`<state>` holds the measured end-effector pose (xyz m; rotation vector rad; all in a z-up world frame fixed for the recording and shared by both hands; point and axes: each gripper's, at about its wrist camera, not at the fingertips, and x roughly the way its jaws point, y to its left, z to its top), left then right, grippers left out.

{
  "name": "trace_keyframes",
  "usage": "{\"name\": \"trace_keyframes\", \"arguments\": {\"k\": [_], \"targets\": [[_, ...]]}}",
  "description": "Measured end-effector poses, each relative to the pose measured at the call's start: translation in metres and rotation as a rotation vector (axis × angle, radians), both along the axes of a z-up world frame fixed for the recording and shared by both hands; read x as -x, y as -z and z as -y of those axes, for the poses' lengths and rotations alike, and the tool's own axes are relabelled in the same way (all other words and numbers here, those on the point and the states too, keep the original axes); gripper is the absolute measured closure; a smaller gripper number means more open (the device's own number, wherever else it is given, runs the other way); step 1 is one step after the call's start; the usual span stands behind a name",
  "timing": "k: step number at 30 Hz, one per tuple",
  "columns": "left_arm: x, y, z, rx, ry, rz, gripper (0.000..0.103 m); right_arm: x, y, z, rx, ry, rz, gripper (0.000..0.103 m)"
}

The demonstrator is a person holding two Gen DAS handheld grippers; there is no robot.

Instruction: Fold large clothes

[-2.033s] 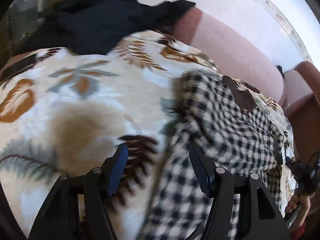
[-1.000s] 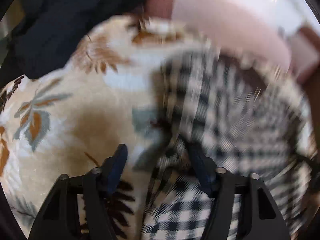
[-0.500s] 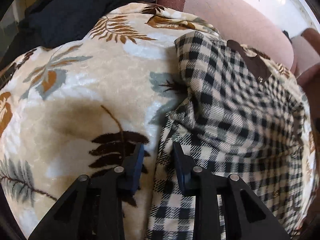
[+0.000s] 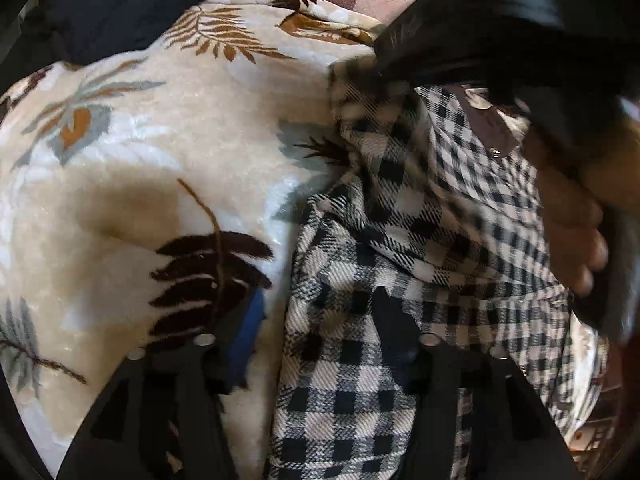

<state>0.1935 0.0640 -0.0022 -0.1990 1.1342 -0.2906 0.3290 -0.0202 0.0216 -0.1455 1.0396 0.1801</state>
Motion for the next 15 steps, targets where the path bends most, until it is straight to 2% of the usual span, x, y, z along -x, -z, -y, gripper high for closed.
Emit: {"name": "trace_keyframes", "arguments": {"k": [1,4,8,11,13,14,15], "targets": [[0.002,0.001,-0.001,0.000,0.003,0.006,0.044,-0.009,0.006,-0.001,0.019,0.003,-0.027,0.100],[0.010,0.001,0.004,-0.036,0.036,0.040,0.044,-0.031,0.009,0.001,0.084,0.033,-0.013,0.101],[0.019,0.002,0.013,-0.092,0.069,0.082,0.041,-0.063,0.020,0.005,0.103,0.093,-0.023,0.101],[0.026,0.002,0.025,-0.148,0.094,0.112,0.036,-0.070,0.032,0.004,0.107,0.134,-0.018,0.098],[0.033,0.001,0.033,-0.202,0.110,0.132,0.036,-0.065,0.025,0.008,0.091,0.161,-0.020,0.085],[0.037,-0.001,0.034,-0.207,0.113,0.128,0.036,-0.060,0.017,0.011,0.075,0.168,-0.014,0.070],[0.040,-0.004,0.032,-0.188,0.111,0.119,0.036,-0.048,0.003,0.018,0.048,0.171,0.024,0.065]]}}
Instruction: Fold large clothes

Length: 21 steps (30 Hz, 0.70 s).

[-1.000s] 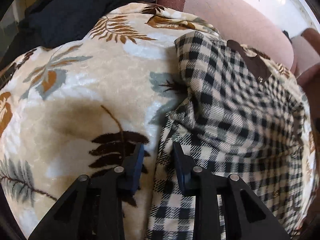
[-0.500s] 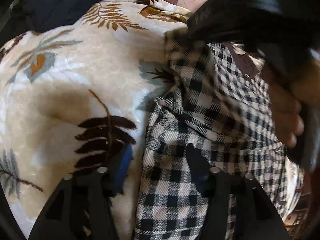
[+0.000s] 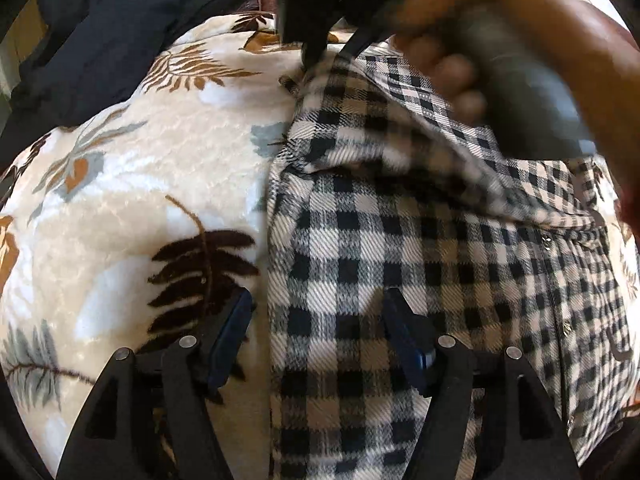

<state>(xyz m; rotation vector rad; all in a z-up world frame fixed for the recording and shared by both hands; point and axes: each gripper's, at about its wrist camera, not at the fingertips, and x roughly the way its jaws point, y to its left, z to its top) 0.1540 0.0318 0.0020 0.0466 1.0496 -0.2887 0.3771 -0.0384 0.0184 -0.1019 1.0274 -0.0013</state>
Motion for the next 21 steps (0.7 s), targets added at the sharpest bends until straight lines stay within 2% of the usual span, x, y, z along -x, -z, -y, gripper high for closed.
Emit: {"name": "trace_keyframes", "arguments": {"k": [3,6,9,12,14,16,19,21], "targets": [[0.008,-0.013,-0.012,0.102,-0.008,-0.028,0.036,0.048,-0.036,0.030,-0.046,0.012,0.103,0.062],[0.011,-0.033,-0.028,0.138,-0.043,0.010,0.036,0.100,-0.043,0.070,-0.093,0.051,0.117,0.062],[0.002,-0.043,-0.040,0.143,-0.089,0.035,0.036,0.150,-0.020,0.129,-0.116,0.141,0.079,0.062],[-0.015,-0.044,-0.052,0.150,-0.129,0.032,0.036,0.189,0.007,0.193,-0.154,0.319,0.064,0.062],[-0.019,-0.043,-0.054,0.142,-0.150,0.031,0.036,0.224,0.021,0.240,-0.186,0.494,0.114,0.062],[-0.021,-0.043,-0.055,0.128,-0.160,0.035,0.036,0.263,0.027,0.280,-0.290,0.612,0.205,0.062],[-0.028,-0.040,-0.054,0.098,-0.167,0.047,0.036,0.301,0.030,0.306,-0.368,0.666,0.321,0.061],[-0.031,-0.037,-0.052,0.076,-0.174,0.054,0.036,0.310,0.033,0.317,-0.410,0.693,0.346,0.058]]}}
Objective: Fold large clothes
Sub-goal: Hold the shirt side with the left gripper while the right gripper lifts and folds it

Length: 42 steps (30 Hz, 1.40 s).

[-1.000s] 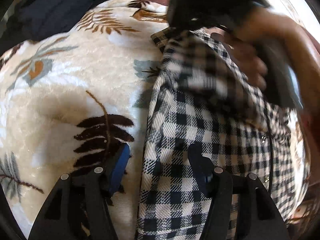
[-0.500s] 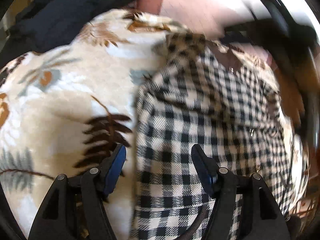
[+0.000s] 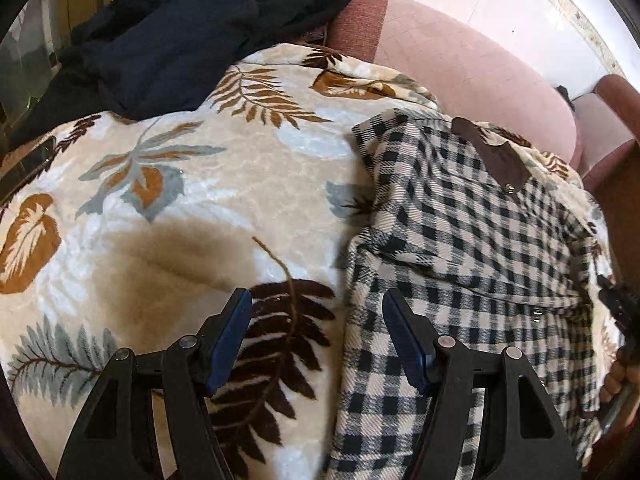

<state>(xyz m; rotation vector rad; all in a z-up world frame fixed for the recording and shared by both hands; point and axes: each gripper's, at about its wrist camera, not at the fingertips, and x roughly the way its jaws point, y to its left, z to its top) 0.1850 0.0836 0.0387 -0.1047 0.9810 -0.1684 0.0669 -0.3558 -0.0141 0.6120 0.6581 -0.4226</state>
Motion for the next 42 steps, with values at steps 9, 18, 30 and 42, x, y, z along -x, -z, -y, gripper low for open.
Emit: {"name": "trace_keyframes", "arguments": {"k": [9,18,30,42], "targets": [[-0.005,0.007,0.016,-0.032,0.000,0.003,0.036,-0.053,0.013,-0.024,0.097,-0.153,-0.126,0.058],[-0.008,0.004,0.030,-0.054,0.025,0.039,0.036,-0.047,0.011,-0.046,0.166,-0.211,-0.144,0.097],[-0.028,0.005,0.023,0.001,-0.035,0.035,0.036,-0.017,-0.013,-0.016,0.207,0.002,-0.090,0.087],[-0.033,0.016,0.039,-0.029,0.054,-0.049,0.034,-0.040,0.000,-0.076,0.155,-0.214,-0.111,0.060]]}}
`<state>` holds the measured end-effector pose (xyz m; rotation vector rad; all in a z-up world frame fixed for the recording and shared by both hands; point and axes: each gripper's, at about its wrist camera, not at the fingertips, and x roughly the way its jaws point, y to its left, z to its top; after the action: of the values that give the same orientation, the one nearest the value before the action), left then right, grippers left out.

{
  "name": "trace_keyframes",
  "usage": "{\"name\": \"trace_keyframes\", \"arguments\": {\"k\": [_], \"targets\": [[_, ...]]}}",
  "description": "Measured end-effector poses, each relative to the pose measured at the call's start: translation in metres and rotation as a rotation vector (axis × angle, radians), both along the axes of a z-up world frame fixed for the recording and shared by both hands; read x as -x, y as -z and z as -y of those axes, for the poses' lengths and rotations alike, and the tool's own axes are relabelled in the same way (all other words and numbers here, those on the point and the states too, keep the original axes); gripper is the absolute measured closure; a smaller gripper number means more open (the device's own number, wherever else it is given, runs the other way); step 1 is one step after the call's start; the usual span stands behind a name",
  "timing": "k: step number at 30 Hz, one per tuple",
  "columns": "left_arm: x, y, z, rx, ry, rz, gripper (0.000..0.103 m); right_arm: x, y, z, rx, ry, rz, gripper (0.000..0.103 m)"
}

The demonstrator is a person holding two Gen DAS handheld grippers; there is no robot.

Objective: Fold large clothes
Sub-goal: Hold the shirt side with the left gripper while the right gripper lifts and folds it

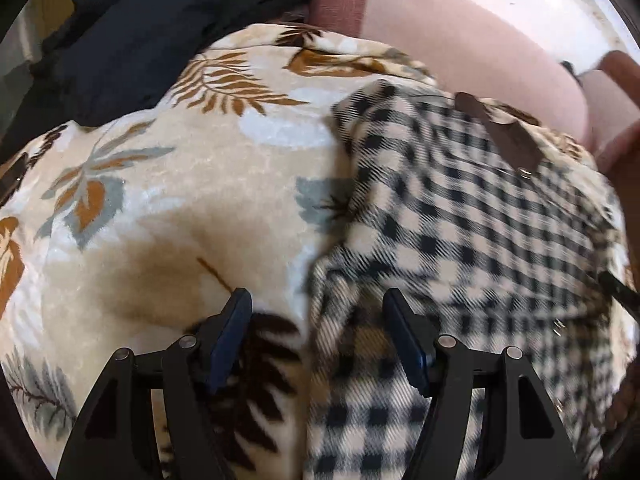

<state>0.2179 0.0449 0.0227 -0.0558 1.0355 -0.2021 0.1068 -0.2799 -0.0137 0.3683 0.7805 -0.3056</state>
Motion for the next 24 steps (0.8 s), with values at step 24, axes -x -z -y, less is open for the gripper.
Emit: {"name": "trace_keyframes", "arguments": {"k": [24], "targets": [[0.219,0.021,-0.051,0.402,0.207,-0.043,0.033,0.275,0.095,0.053,-0.840,0.147,0.188,0.044]]}}
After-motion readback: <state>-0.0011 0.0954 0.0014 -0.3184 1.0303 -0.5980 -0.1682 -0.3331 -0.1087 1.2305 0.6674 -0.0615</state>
